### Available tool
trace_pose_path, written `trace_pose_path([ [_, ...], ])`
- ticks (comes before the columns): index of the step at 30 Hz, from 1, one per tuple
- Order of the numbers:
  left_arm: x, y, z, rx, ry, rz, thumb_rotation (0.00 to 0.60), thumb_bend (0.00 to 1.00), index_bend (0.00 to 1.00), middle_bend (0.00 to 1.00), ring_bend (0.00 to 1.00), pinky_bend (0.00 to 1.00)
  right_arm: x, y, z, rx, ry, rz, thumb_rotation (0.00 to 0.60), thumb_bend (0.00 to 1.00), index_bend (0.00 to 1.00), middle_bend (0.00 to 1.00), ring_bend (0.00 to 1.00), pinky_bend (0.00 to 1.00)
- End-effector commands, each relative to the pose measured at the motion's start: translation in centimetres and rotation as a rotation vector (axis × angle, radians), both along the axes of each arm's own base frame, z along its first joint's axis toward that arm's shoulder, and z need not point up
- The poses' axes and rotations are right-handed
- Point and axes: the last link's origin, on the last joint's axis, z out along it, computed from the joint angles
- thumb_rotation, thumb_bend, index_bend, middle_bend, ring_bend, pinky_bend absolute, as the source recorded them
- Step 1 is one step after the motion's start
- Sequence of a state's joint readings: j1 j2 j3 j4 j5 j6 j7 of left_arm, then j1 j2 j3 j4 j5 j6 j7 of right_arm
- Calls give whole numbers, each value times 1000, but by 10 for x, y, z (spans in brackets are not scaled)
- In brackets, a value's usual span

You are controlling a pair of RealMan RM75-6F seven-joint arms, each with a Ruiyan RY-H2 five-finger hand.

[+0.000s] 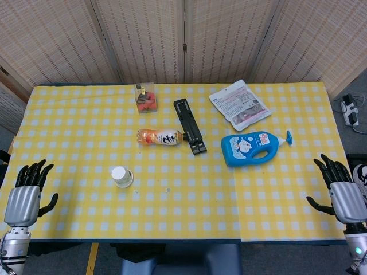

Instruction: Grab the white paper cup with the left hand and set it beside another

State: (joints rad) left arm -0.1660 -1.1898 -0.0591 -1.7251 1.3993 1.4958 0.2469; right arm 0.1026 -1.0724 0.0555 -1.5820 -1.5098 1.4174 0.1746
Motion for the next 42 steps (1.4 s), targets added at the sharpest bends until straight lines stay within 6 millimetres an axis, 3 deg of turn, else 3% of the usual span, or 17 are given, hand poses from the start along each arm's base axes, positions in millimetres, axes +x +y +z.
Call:
trace_pose_path([
  [1,0,-1,-1,2,-3,-3,600,414,159,91,87,5,1,-2,1,5,4,11,600,263,0,0,30,0],
  [11,4,5,-7,-18,-1,-39,600,414,178,98,92,5,7,-4,3,1,11,36,600,263,0,0,28,0],
  [20,46,56,-17,-198,-29,-226,600,417,229,98,94,5,13,-6,8,-21,47,49,600,263,0,0,30,0],
  [27,71,91,-37,-357,44,-288,600,417,247,98,89,2,14,-4,12,-30,61,42,600,263,0,0,27,0],
  [33,80,106,-53,-443,103,-278,600,416,217,98,75,0,17,-5,20,-52,79,42,600,263,0,0,28,0],
  [42,81,114,-70,-504,123,-241,600,416,215,98,68,0,15,-6,19,-46,78,31,600,264,0,0,28,0],
])
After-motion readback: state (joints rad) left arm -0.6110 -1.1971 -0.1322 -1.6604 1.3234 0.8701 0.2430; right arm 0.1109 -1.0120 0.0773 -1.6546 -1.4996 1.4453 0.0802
